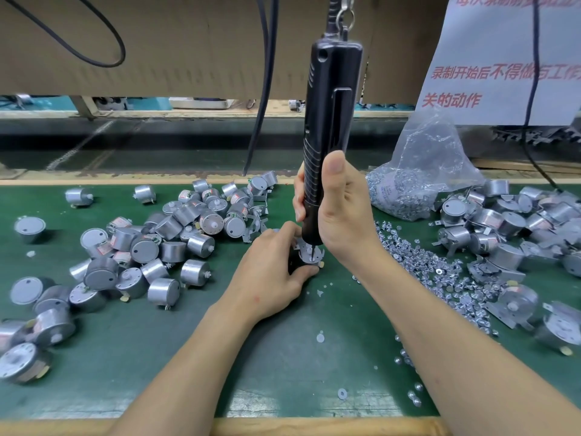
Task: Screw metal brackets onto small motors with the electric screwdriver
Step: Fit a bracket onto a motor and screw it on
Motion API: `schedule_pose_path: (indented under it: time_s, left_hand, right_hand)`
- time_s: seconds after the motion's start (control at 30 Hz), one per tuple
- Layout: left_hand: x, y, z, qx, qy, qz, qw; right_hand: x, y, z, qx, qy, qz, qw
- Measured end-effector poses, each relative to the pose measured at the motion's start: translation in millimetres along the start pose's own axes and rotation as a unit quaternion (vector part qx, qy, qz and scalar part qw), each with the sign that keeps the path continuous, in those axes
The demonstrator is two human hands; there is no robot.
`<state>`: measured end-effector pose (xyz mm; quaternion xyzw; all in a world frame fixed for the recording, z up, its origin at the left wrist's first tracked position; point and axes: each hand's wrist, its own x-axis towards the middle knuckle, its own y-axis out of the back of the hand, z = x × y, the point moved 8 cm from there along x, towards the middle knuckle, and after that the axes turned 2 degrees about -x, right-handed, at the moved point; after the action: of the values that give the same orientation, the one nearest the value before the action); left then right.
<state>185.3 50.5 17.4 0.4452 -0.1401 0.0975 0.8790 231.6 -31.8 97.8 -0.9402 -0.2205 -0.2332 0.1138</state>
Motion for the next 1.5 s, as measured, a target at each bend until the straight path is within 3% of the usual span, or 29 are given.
schedule_pose_path:
  time_s: [0.33,0.6,1.0,1.5]
  left_hand:
    - [0,1,-1,0.011,0.014,0.008,1.0]
    - [0,-4,-4,-0.009,0.022,0.003,1.0]
    - [-2,-9,-4,-0.038,0.026,0.011,0.999]
    - [0,-6,-6,-0.068,0.048,0.027,0.996]
  right_hand:
    - [-2,5,1,-0.001,0.011,0.04,0.999]
    - [10,20,-14,0.067,0.006,-0.009,0.998]
    - [17,69,12,0.028,-0.055,0.026,0.998]
    - [16,74,18,0.016,-0.043,0.049,0.998]
